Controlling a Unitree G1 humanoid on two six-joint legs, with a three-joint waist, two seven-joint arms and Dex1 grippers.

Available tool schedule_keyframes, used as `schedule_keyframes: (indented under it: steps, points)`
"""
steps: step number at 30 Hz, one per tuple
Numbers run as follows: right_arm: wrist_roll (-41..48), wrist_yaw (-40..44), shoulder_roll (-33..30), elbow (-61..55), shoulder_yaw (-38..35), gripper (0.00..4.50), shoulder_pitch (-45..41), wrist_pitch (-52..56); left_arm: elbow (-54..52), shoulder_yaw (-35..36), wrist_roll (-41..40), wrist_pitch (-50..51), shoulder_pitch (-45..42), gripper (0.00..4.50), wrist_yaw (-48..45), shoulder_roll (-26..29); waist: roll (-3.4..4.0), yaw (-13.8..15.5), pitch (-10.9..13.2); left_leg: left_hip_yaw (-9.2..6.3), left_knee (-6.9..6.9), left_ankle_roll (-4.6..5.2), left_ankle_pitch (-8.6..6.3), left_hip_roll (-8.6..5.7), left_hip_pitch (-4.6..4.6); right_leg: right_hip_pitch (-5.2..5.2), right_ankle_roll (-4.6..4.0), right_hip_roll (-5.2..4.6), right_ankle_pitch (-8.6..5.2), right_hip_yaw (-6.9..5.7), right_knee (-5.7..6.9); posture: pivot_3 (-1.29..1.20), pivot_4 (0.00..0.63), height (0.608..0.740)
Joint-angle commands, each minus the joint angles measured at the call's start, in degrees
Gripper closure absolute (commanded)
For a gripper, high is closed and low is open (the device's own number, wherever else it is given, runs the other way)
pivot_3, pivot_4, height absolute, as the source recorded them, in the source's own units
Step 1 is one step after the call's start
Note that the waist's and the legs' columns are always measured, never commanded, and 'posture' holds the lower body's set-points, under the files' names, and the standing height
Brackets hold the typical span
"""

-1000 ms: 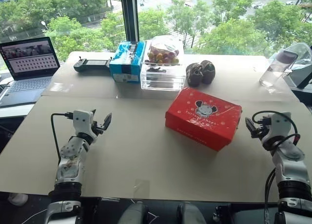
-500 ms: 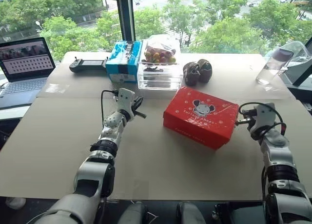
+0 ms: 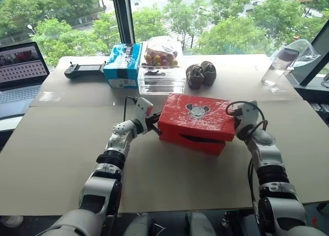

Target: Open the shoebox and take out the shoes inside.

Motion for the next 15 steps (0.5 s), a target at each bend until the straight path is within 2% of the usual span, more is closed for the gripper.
schedule_keyframes:
  steps: [1,7,10,12,15]
  points:
    - [-1.3,3.3,5.5,1.0,6.1,4.43,-5.5,-1.4,-14.0,-0.8,-1.2,7.6,5.3,4.48,0.1,3.2,0.01,-0.1,0.0,-0.01,-0.01,0.02,-0.01,-0.01,0.11,0.03,0.0,0.02,0.0,0.05,0.02,0.0,0.15,0.74]
    - [-2.5,6.9,10.9,5.0,9.0,4.43,-9.0,-3.3,-36.2,5.6,-5.3,21.0,19.5,4.48,3.0,12.4,0.03,0.1,0.0,-0.01,-0.09,-0.31,0.08,-0.02,0.15,-0.28,-0.03,0.25,0.02,0.59,0.16,0.0,0.15,0.74]
    - [-3.1,9.1,11.2,6.1,10.0,4.43,-9.8,-3.5,-44.0,9.8,-5.5,24.2,25.4,4.48,7.6,14.0,0.03,0.1,0.0,0.01,-0.09,-0.53,0.18,-0.02,-0.08,-0.56,-0.04,0.26,0.02,0.69,0.21,0.0,0.15,0.74]
    - [-3.6,10.9,10.0,6.1,10.4,4.43,-9.7,-3.3,-46.5,11.3,-5.3,25.2,27.0,4.48,10.3,13.9,0.04,0.8,0.0,0.0,-0.09,-0.55,0.19,-0.02,-0.12,-0.64,-0.05,0.26,0.03,0.69,0.2,0.0,0.15,0.74]
    - [-4.7,16.6,3.1,6.9,10.6,4.43,-9.2,-2.6,-49.1,12.6,-6.5,26.7,28.9,4.48,10.4,15.4,0.04,1.7,0.0,-0.02,-0.08,-0.59,0.21,-0.02,-0.07,-0.61,-0.11,0.31,0.06,0.69,0.05,0.0,0.15,0.74]
